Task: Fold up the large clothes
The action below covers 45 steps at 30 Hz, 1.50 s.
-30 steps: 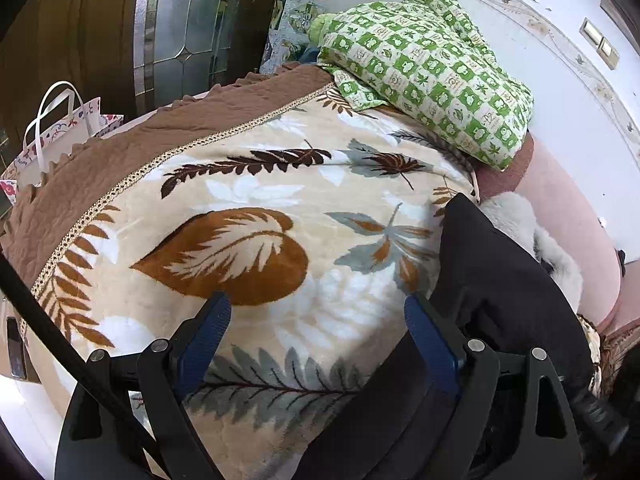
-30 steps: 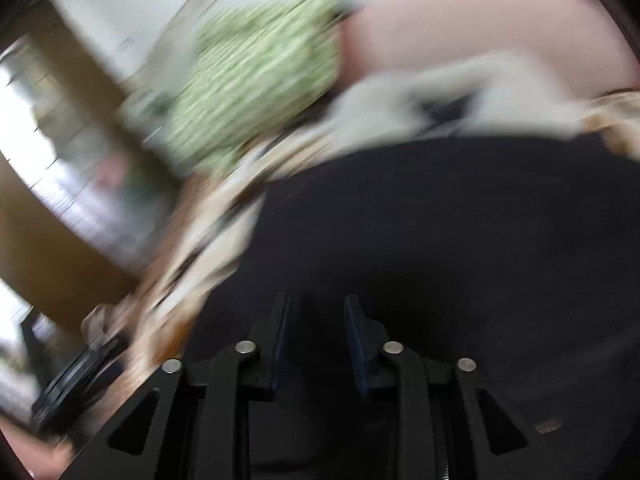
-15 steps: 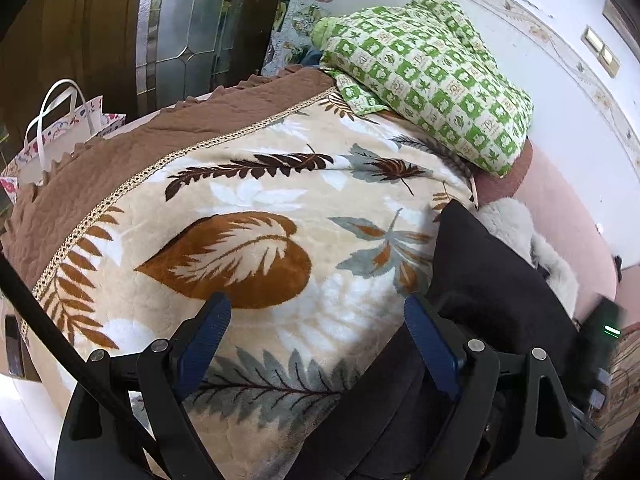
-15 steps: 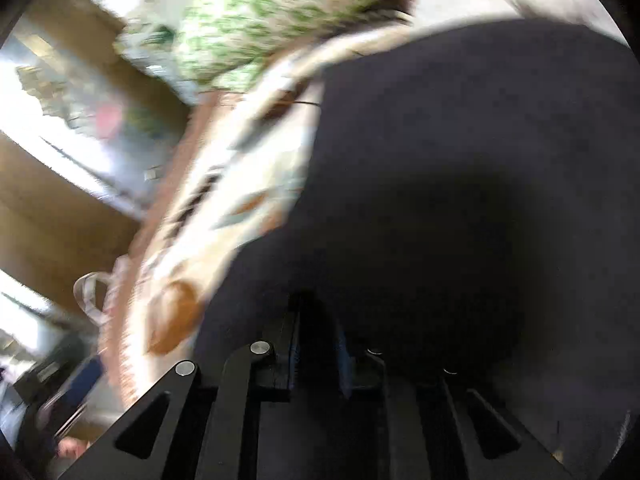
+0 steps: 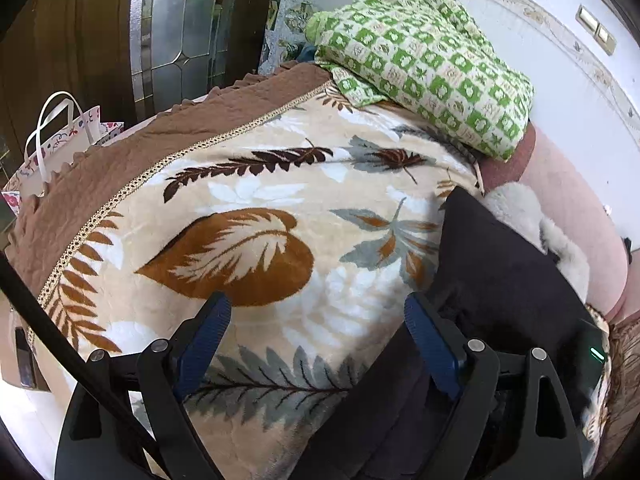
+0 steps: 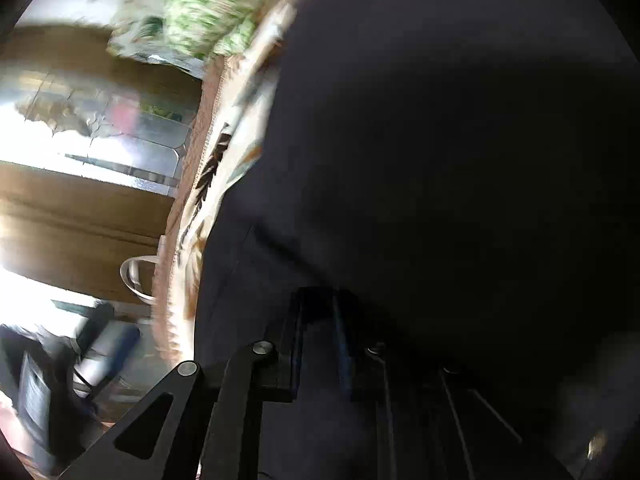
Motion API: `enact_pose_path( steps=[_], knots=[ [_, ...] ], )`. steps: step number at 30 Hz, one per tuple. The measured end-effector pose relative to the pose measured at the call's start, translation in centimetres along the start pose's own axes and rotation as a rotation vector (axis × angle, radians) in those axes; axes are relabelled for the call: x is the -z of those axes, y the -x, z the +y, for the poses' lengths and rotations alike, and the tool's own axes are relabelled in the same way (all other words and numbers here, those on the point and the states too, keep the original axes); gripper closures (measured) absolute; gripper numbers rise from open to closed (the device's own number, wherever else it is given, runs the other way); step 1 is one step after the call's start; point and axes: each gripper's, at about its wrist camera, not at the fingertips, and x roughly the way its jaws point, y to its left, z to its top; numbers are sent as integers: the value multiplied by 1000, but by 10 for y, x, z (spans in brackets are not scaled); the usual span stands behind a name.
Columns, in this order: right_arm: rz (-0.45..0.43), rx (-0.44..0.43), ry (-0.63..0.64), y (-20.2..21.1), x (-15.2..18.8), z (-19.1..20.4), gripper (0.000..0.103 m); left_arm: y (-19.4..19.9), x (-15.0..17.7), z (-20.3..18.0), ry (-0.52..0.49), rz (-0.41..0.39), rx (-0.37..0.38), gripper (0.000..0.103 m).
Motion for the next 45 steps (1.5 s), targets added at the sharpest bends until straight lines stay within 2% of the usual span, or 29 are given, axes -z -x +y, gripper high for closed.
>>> enact_pose_path(
  steps=[3,5,8,10,13,15,19,22,24,26,27,33,39,42,45],
  knots=[
    [-69,4,46,43,27,1,88,-1,6,-8,-44,6,2,15],
    [-132,73,75,83,50,-7,86,1,13,-18,-78,9,14,15],
    [-203,188,63,128,81,-27,78,0,31,-37,-152,50,61,15],
    [-235,266,31,148,95,-43,69,-1,46,-50,-201,93,100,15],
    [-270,313,-52,170,124,-73,67,1,73,-72,-280,150,149,15],
    [-299,289,-91,179,141,-87,67,3,93,-88,-360,142,122,15],
    [-351,258,-109,181,151,-88,66,1,122,-104,-478,97,18,15],
    [-363,237,-105,174,151,-81,58,1,138,-97,-489,76,-13,14],
    [-376,223,-101,189,165,-91,55,2,144,-92,-479,61,-22,10],
    [-389,209,-100,193,162,-94,54,0,148,-89,-471,72,-36,1],
    [-392,204,-100,194,167,-92,54,-4,151,-86,-462,94,-47,0],
    [-429,185,-123,193,170,-91,53,-8,155,-80,-441,110,-38,0],
    [-414,165,-123,190,170,-93,49,-2,165,-90,-526,22,-83,0],
    [-401,175,-92,185,168,-90,47,7,161,-89,-507,42,-63,1],
    [-400,231,-10,182,171,-80,48,37,153,-76,-441,31,20,2]
  ],
)
